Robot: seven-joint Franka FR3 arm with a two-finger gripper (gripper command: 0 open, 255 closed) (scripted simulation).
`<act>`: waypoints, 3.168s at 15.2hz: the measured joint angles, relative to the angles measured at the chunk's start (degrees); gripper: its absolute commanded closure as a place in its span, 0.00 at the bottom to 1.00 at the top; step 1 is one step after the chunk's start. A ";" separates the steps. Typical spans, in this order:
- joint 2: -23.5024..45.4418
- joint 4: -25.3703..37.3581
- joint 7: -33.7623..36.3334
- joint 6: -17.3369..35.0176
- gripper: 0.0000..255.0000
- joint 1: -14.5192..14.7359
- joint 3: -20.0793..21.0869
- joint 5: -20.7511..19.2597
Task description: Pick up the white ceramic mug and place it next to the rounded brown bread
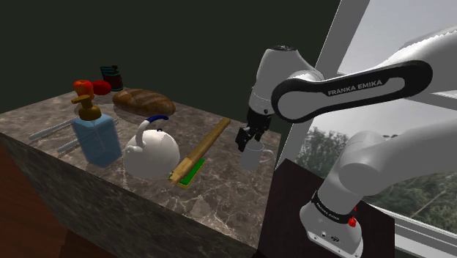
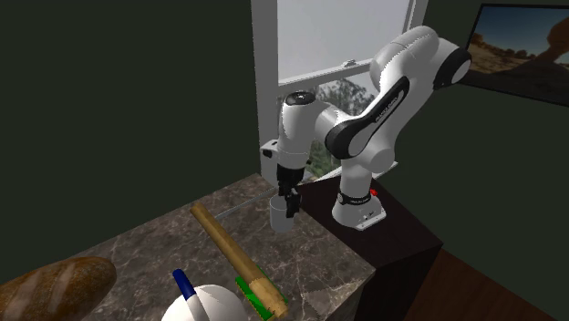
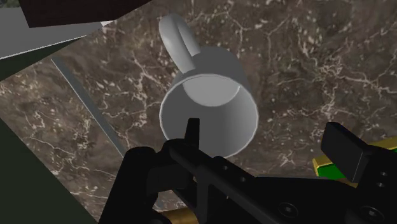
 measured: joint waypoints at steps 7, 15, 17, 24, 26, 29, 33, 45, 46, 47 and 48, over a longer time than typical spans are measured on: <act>3.88 -2.75 0.19 6.54 0.00 -0.30 1.19 0.52; 4.06 -2.84 0.20 6.85 1.00 -0.32 1.23 0.54; 4.06 -2.84 0.20 6.85 1.00 -0.32 1.23 0.54; 3.69 -2.66 0.19 6.31 1.00 -0.29 1.14 0.51; 2.99 -1.82 0.11 4.79 1.00 -0.36 0.84 0.29; 1.11 -0.53 -0.04 1.64 1.00 -0.30 0.20 -0.01; -0.49 1.77 -0.27 -2.23 1.00 -0.52 -0.62 -0.60; -3.39 9.46 -0.53 -12.77 1.00 -1.07 -2.57 -2.11; -3.50 9.93 -0.63 -13.36 1.00 -1.14 -2.74 -2.24; -3.54 10.74 -0.61 -14.21 1.00 -1.20 -2.85 -2.36; -3.59 11.58 -0.62 -15.09 1.00 -1.27 -3.00 -2.50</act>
